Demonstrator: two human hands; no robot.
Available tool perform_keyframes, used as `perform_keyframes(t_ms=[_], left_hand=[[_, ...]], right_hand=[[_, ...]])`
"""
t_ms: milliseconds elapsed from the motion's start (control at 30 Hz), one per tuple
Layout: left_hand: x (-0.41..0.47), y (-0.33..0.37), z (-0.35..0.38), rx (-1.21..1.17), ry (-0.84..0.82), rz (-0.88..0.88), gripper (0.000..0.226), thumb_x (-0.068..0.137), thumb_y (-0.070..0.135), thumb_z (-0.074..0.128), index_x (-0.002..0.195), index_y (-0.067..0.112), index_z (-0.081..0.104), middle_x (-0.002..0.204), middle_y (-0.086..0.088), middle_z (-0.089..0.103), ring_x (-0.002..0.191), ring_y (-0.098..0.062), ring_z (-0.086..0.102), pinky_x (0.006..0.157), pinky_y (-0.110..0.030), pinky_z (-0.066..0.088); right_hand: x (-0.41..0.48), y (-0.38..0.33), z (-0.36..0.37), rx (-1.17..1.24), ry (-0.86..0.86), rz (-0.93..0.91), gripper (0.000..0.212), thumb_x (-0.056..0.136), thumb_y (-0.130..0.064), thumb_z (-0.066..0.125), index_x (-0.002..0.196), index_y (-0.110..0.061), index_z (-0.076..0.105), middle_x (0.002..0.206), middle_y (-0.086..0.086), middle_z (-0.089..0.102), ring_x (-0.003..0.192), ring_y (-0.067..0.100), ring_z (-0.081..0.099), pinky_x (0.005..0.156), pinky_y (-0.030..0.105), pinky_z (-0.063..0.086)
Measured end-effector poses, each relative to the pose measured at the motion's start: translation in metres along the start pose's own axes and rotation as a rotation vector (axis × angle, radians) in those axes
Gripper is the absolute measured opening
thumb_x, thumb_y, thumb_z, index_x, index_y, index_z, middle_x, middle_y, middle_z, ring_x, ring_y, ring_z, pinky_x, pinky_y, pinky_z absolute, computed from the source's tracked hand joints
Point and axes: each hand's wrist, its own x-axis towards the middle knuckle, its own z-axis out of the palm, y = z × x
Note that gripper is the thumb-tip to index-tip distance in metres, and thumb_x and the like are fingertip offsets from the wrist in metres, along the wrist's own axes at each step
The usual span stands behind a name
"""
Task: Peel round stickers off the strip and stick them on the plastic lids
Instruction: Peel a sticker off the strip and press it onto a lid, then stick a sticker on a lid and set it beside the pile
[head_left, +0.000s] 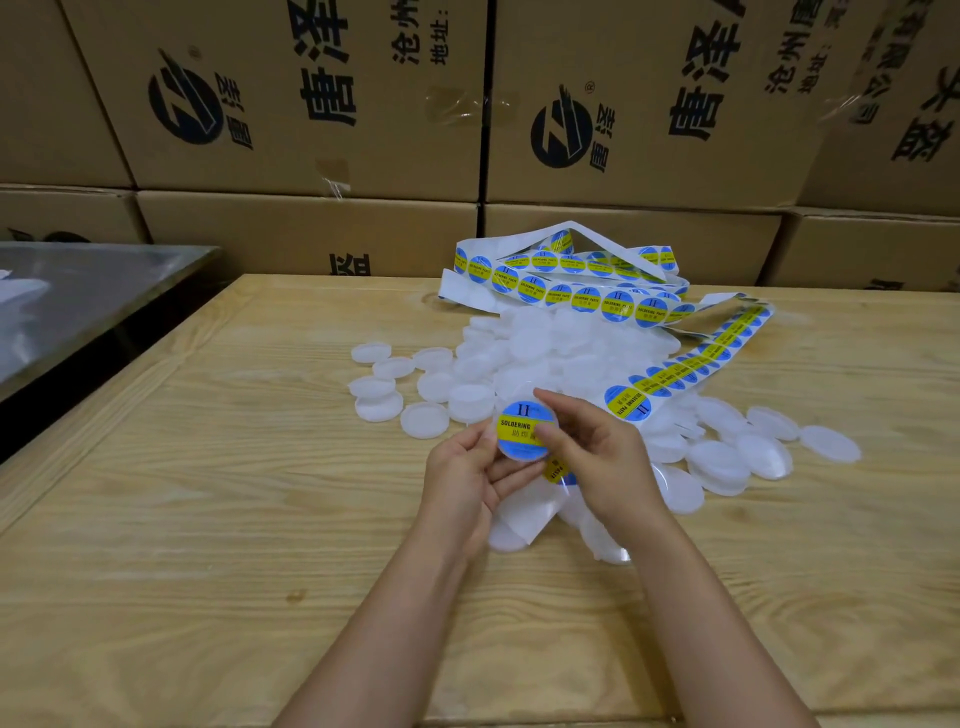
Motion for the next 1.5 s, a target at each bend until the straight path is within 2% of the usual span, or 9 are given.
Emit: perform_keyframes(t_ms=[400, 633, 767, 867, 1033, 1233, 1300, 1400, 1500], left_hand=[[-0.001, 0.002, -0.001, 0.348, -0.058, 0.077, 0.016, 0.092, 0.002, 0.054, 0.104, 0.005, 0.063, 0.089, -0.010, 0.073, 0.078, -0.018, 0.071, 0.066, -0.024, 0.057], [0.031, 0.063, -0.063, 0.417, 0.600, 0.257, 0.032, 0.088, -0.003, 0.048, 0.118, 0.005, 0.059, 0.099, -0.014, 0.063, 0.070, -0.019, 0.061, 0.053, -0.022, 0.054], [0.042, 0.096, -0.126, 0.932, 0.913, 0.277, 0.040, 0.087, 0.003, 0.048, 0.125, 0.011, 0.059, 0.120, -0.016, 0.062, 0.106, -0.030, 0.057, 0.087, -0.030, 0.042], [0.046, 0.113, -0.155, 1.195, 1.010, 0.244, 0.037, 0.090, 0.011, 0.047, 0.125, 0.014, 0.057, 0.124, -0.022, 0.058, 0.116, -0.039, 0.051, 0.100, -0.040, 0.035], [0.053, 0.120, -0.177, 1.504, 1.114, 0.105, 0.038, 0.093, 0.018, 0.044, 0.129, 0.015, 0.054, 0.129, -0.024, 0.049, 0.122, -0.039, 0.041, 0.102, -0.043, 0.026], [0.055, 0.112, -0.161, 1.416, 1.208, 0.216, 0.040, 0.093, 0.026, 0.045, 0.131, 0.013, 0.051, 0.137, -0.020, 0.042, 0.126, -0.038, 0.033, 0.104, -0.045, 0.022], [0.051, 0.100, -0.138, 1.324, 1.146, 0.480, 0.038, 0.091, 0.019, 0.047, 0.128, 0.013, 0.052, 0.133, -0.018, 0.047, 0.123, -0.037, 0.038, 0.103, -0.045, 0.023], [0.039, 0.065, -0.084, 1.228, 0.631, 0.839, 0.037, 0.085, 0.011, 0.048, 0.122, 0.008, 0.056, 0.109, -0.011, 0.064, 0.103, -0.029, 0.056, 0.093, -0.039, 0.037], [0.025, 0.025, -0.030, 1.267, 0.021, 0.734, 0.046, 0.081, 0.022, 0.050, 0.126, 0.021, 0.053, 0.097, 0.006, 0.067, 0.095, -0.012, 0.058, 0.088, -0.025, 0.038]], right_hand=[[0.001, 0.006, -0.007, -0.122, 0.201, 0.036, 0.015, 0.090, -0.013, 0.060, 0.093, -0.021, 0.071, 0.076, -0.007, 0.073, 0.066, 0.005, 0.065, 0.059, 0.019, 0.052], [0.005, 0.004, -0.022, -0.376, 0.513, -0.050, 0.012, 0.092, -0.021, 0.056, 0.087, -0.022, 0.067, 0.074, -0.013, 0.065, 0.067, -0.007, 0.055, 0.062, 0.006, 0.040], [0.006, 0.003, -0.024, -0.476, 0.559, -0.062, 0.013, 0.092, -0.018, 0.056, 0.091, -0.016, 0.068, 0.081, -0.004, 0.066, 0.070, 0.001, 0.054, 0.066, 0.016, 0.039], [0.007, 0.006, -0.025, -0.609, 0.556, -0.080, 0.014, 0.090, -0.014, 0.057, 0.097, -0.011, 0.069, 0.097, 0.001, 0.068, 0.090, 0.022, 0.055, 0.082, 0.032, 0.041], [0.008, 0.012, -0.026, -0.789, 0.521, -0.099, 0.018, 0.088, -0.013, 0.060, 0.105, -0.010, 0.067, 0.112, 0.003, 0.066, 0.103, 0.029, 0.046, 0.084, 0.022, 0.026], [0.009, 0.012, -0.027, -0.808, 0.512, -0.097, 0.021, 0.089, -0.013, 0.059, 0.107, -0.009, 0.066, 0.112, 0.010, 0.064, 0.103, 0.028, 0.047, 0.088, 0.026, 0.026], [0.010, 0.011, -0.027, -0.787, 0.526, -0.066, 0.024, 0.089, -0.012, 0.057, 0.111, -0.008, 0.064, 0.113, 0.013, 0.061, 0.105, 0.029, 0.048, 0.090, 0.028, 0.028], [0.009, 0.010, -0.027, -0.717, 0.551, 0.021, 0.030, 0.090, -0.012, 0.055, 0.120, -0.006, 0.059, 0.120, 0.017, 0.055, 0.111, 0.030, 0.047, 0.098, 0.034, 0.030], [0.008, 0.010, -0.028, -0.635, 0.550, 0.126, 0.040, 0.087, -0.011, 0.060, 0.126, -0.011, 0.054, 0.127, 0.015, 0.049, 0.120, 0.029, 0.043, 0.102, 0.035, 0.032]])
